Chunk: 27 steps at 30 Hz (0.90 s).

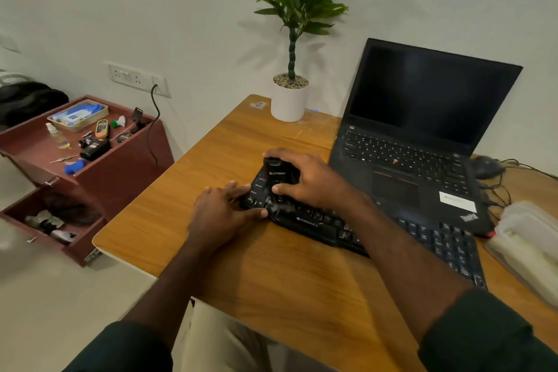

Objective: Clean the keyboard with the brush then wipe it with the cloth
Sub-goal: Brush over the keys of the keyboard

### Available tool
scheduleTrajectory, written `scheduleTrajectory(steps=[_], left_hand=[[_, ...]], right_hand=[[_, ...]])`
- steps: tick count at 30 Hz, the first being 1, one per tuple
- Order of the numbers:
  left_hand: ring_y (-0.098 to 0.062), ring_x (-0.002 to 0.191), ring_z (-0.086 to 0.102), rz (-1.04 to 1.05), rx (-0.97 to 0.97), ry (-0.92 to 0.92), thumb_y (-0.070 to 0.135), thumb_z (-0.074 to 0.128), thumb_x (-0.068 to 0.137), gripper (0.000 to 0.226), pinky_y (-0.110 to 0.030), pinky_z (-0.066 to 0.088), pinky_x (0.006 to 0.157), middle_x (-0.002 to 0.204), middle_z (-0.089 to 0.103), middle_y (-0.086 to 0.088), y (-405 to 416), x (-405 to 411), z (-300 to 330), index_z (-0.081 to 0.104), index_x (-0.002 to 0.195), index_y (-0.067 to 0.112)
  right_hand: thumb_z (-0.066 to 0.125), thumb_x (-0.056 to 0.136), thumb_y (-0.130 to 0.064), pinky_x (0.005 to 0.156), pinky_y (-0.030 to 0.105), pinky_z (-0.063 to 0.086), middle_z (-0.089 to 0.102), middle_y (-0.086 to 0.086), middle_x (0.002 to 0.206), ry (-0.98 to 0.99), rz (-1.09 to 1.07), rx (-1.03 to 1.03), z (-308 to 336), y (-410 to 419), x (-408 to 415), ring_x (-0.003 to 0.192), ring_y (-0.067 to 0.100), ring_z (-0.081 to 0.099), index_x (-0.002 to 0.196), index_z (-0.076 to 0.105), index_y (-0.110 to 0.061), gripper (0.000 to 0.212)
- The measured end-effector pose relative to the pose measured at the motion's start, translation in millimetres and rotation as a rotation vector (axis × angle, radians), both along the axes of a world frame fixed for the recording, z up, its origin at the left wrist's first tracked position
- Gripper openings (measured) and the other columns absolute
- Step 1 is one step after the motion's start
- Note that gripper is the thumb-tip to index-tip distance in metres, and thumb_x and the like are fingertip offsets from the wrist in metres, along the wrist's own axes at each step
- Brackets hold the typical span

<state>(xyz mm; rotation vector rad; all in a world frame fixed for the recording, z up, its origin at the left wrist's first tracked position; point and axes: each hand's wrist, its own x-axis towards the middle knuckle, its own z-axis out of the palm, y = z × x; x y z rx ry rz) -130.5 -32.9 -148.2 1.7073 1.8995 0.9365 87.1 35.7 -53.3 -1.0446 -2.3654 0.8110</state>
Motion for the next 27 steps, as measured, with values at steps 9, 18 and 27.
scheduleTrajectory(steps=[9,18,27], left_hand=[[-0.026,0.130,0.053,0.000,0.006,0.024,0.093,0.062,0.051,0.100,-0.051,0.044,0.107,0.148,0.051,-0.004,-1.9,3.3,6.4,0.060,0.133,0.035],[-0.026,0.133,0.050,0.030,-0.027,0.043,0.097,0.058,0.049,0.103,-0.052,0.044,0.107,0.149,0.049,0.000,-3.3,6.0,7.4,0.058,0.134,0.038],[-0.028,0.135,0.047,0.030,-0.031,0.073,0.097,0.058,0.051,0.098,-0.054,0.040,0.109,0.150,0.048,-0.002,-5.0,9.3,10.2,0.058,0.132,0.042]], right_hand=[[0.082,0.082,-0.018,0.093,0.029,0.056,0.062,-0.006,0.130,0.181,-0.089,0.010,9.9,-0.6,13.3,0.114,0.009,0.061,0.139,0.055,-0.033,0.065],[0.079,0.084,-0.016,0.096,0.034,0.057,0.058,-0.009,0.133,0.041,0.003,-0.061,5.0,-6.3,32.7,0.115,0.009,0.060,0.139,0.054,-0.038,0.065],[0.083,0.080,-0.013,0.093,0.033,0.057,0.062,-0.002,0.132,0.122,-0.077,-0.054,21.5,-0.7,52.4,0.115,0.010,0.061,0.137,0.058,-0.030,0.065]])
